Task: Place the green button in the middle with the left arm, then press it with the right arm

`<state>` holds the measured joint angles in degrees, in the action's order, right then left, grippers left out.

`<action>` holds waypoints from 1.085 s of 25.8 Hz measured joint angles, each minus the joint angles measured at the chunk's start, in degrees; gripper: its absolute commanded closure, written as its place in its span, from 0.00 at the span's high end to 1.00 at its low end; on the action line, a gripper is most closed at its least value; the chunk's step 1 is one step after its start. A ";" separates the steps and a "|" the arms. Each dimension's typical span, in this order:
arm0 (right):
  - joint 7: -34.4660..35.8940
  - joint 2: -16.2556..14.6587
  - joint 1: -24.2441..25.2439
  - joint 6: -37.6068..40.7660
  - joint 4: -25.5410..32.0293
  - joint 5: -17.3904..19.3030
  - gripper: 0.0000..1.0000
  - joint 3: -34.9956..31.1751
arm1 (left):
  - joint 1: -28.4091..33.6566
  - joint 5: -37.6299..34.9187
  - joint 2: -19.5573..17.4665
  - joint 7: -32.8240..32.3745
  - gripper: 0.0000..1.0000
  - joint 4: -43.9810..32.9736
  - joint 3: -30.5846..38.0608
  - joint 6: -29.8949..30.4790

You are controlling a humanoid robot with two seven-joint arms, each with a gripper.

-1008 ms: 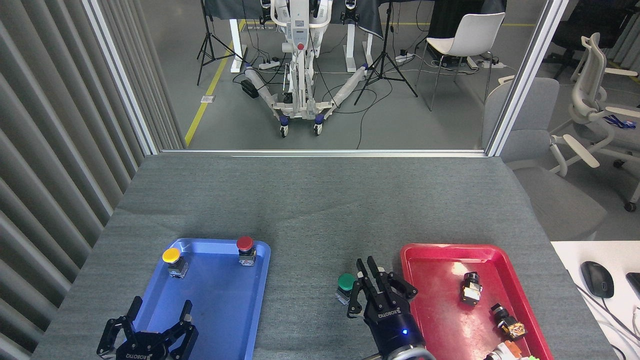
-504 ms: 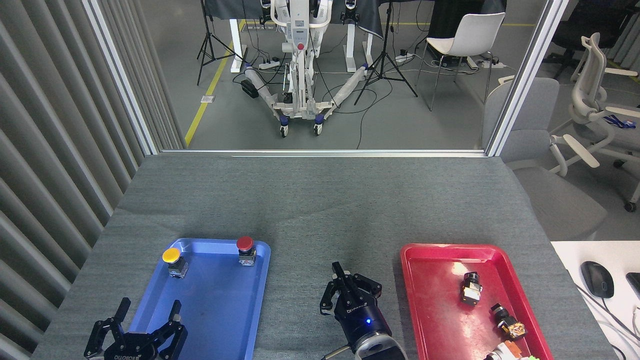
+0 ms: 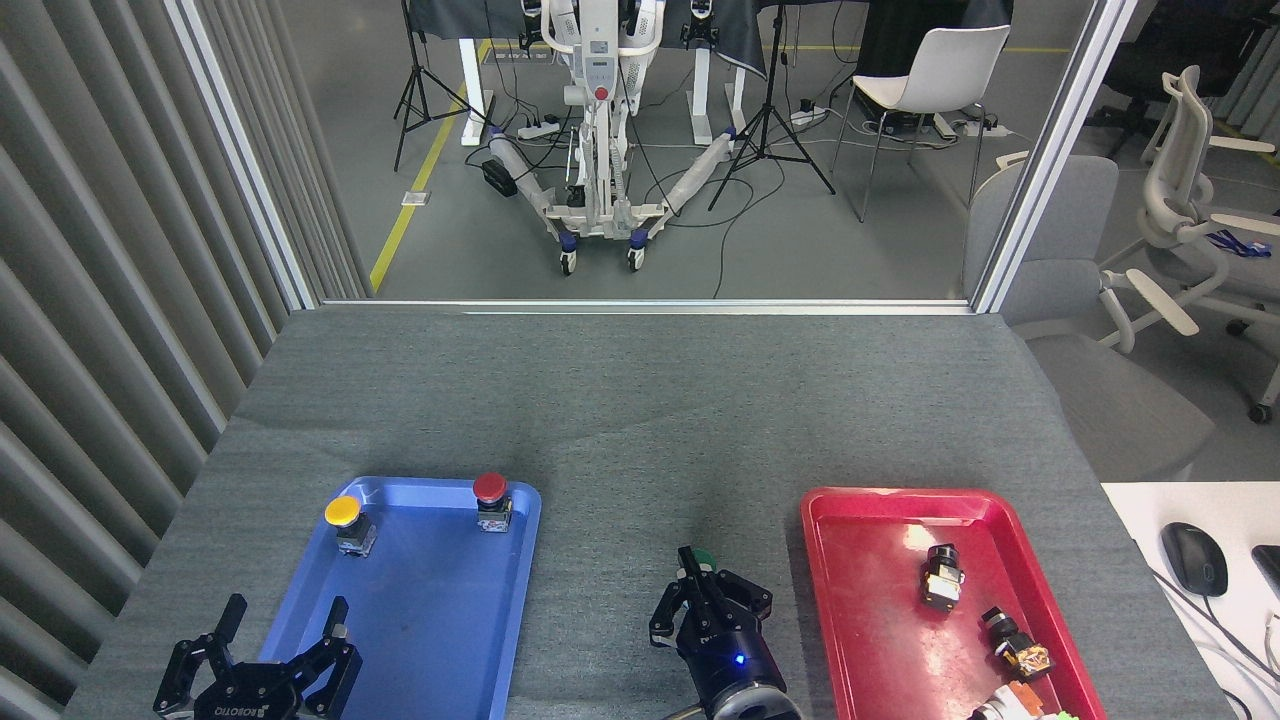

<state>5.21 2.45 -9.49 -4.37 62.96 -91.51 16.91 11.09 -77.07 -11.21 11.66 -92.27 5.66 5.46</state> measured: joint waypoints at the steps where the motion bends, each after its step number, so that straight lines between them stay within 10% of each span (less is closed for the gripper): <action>1: 0.01 0.10 -0.02 -0.06 -0.07 0.01 0.01 -0.03 | -0.04 0.06 0.01 -0.09 1.00 0.08 0.01 0.08; 8: 2.18 2.10 -0.08 -2.60 2.90 1.62 0.31 -0.94 | -0.16 1.19 -0.01 -0.27 1.00 0.42 0.01 0.28; 12: 3.55 3.18 -1.14 -6.64 4.30 3.07 1.00 -1.49 | -0.19 2.83 -0.04 -0.27 1.00 0.68 0.04 0.39; 20: 4.03 0.95 -0.99 -7.74 8.65 3.51 1.00 -6.08 | -0.20 3.55 -0.05 -0.21 1.00 1.03 0.06 2.17; 28: 4.83 -7.94 4.99 -3.79 14.44 3.53 1.00 -8.11 | -0.62 3.62 -0.11 0.11 1.00 1.20 0.05 3.75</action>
<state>10.04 -5.49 -4.51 -8.16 77.40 -87.98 8.81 10.48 -73.45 -11.32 11.76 -91.07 5.72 9.21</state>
